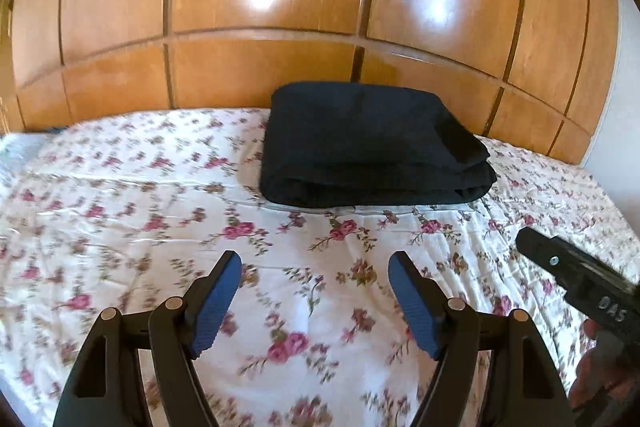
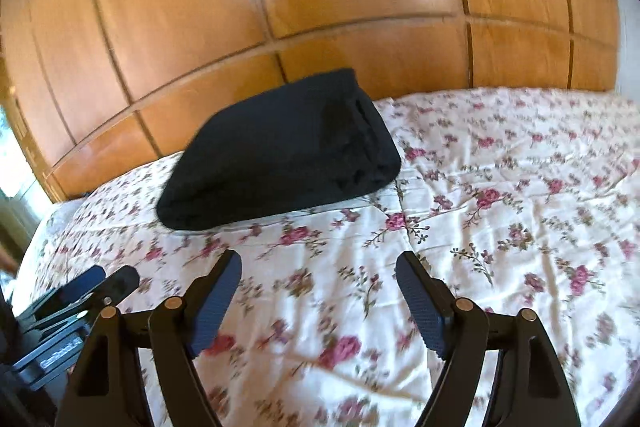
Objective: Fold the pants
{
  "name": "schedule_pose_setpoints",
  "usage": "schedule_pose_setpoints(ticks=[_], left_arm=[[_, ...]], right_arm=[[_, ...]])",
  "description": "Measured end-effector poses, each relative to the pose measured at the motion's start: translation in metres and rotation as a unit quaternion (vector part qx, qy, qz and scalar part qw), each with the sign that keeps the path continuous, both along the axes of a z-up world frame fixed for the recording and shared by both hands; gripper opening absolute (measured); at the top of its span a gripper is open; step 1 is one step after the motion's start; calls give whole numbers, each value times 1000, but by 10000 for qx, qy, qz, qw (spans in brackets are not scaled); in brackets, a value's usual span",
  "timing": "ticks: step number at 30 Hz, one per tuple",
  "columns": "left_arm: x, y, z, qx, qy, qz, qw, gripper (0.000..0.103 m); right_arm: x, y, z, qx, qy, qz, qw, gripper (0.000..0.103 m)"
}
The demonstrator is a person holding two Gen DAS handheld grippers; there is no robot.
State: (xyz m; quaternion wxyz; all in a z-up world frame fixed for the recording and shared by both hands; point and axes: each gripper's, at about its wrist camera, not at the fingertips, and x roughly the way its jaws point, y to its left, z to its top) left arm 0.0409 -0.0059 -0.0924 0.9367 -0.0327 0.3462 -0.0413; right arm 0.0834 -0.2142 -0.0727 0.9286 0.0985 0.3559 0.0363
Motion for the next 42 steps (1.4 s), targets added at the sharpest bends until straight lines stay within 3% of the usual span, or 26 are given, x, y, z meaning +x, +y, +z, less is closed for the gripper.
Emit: schedule_pose_setpoints(ticks=[5, 11, 18, 24, 42], left_arm=[[-27, 1, 13, -21, -51, -52, 10000, 77], [-53, 3, 34, 306, -425, 327, 9981, 77], [-50, 7, 44, 339, -203, 351, 9986, 77], [-50, 12, 48, 73, -110, 422, 9990, 77], [-55, 9, 55, 261, -160, 366, 9989, 77]], right_arm=[[-27, 9, 17, -215, -201, 56, 9996, 87], [-40, 18, 26, -580, -205, 81, 9981, 87], [-49, 28, 37, -622, -331, 94, 9975, 87], [-54, 34, 45, -703, -422, 101, 9966, 87], [-59, 36, 59, -679, -580, 111, 9959, 87]])
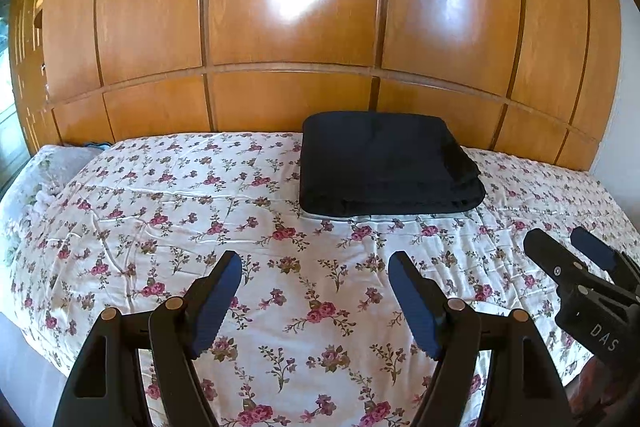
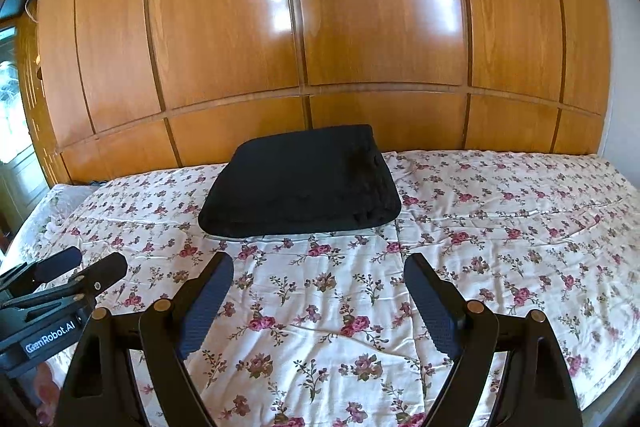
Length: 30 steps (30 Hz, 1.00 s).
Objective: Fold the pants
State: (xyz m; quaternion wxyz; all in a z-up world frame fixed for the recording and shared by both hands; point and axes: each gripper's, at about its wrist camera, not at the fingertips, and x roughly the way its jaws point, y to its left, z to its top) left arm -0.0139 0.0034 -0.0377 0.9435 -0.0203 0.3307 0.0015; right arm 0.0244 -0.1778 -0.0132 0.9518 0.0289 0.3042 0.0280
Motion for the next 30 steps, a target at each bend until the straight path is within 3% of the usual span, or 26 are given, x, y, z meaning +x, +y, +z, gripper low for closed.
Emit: schedule_pose_setpoints(ticks=[8, 19, 30], left_arm=[[-2, -3, -1, 66, -29, -70, 9999, 77], [3, 5, -7, -249, 133, 26, 9996, 77], [4, 3, -10, -152, 173, 30, 9997, 77]], right_arm=[[0, 1, -1, 22, 31, -11, 10000, 87], [2, 2, -5, 70, 117, 1, 9999, 88], [3, 4, -8, 70, 178, -5, 9998, 87]])
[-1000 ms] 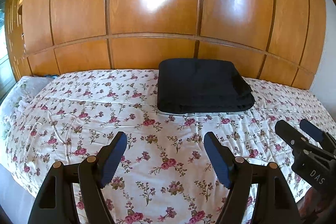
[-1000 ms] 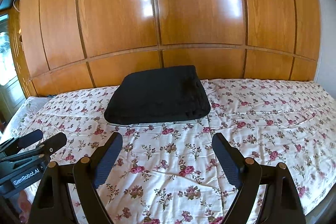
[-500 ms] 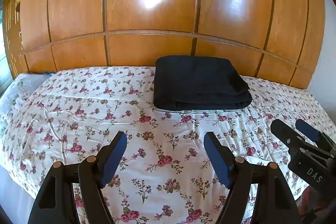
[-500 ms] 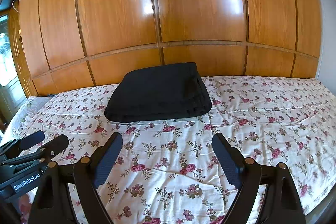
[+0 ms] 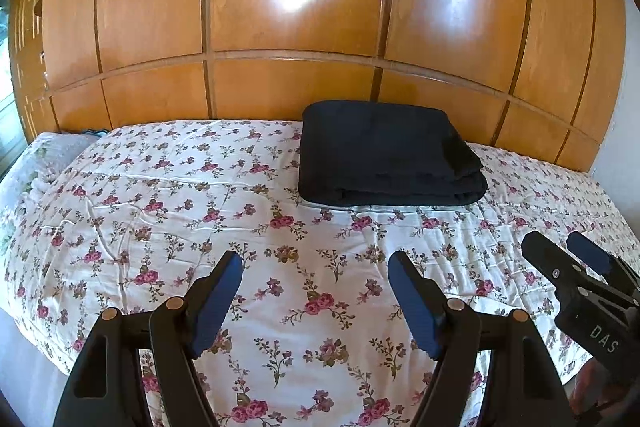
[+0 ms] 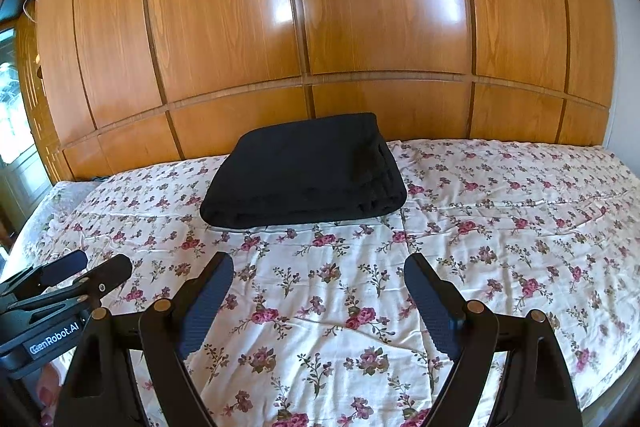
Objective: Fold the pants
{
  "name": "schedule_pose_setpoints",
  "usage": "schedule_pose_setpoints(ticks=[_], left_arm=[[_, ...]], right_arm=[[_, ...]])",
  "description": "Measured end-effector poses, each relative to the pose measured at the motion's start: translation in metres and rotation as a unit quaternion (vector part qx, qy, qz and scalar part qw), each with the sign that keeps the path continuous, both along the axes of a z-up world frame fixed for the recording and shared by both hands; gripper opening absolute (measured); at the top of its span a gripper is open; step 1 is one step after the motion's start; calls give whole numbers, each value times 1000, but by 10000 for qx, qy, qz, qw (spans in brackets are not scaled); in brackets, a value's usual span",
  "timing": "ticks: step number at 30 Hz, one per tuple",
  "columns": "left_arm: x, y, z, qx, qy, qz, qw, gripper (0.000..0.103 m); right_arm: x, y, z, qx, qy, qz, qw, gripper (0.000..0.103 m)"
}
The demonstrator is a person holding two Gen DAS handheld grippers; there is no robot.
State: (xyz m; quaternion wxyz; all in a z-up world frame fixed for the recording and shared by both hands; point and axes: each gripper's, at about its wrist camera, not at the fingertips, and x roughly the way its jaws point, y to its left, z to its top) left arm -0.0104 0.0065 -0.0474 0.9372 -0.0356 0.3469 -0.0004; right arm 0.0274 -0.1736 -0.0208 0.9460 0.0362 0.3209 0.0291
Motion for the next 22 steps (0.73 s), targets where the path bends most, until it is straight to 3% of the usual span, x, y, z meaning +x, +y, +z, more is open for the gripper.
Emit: schedule_pose_setpoints(ticks=[22], left_arm=[[0, -2, -6, 48, 100, -26, 9999, 77]], right_arm=[[4, -5, -5, -55, 119, -22, 9999, 87]])
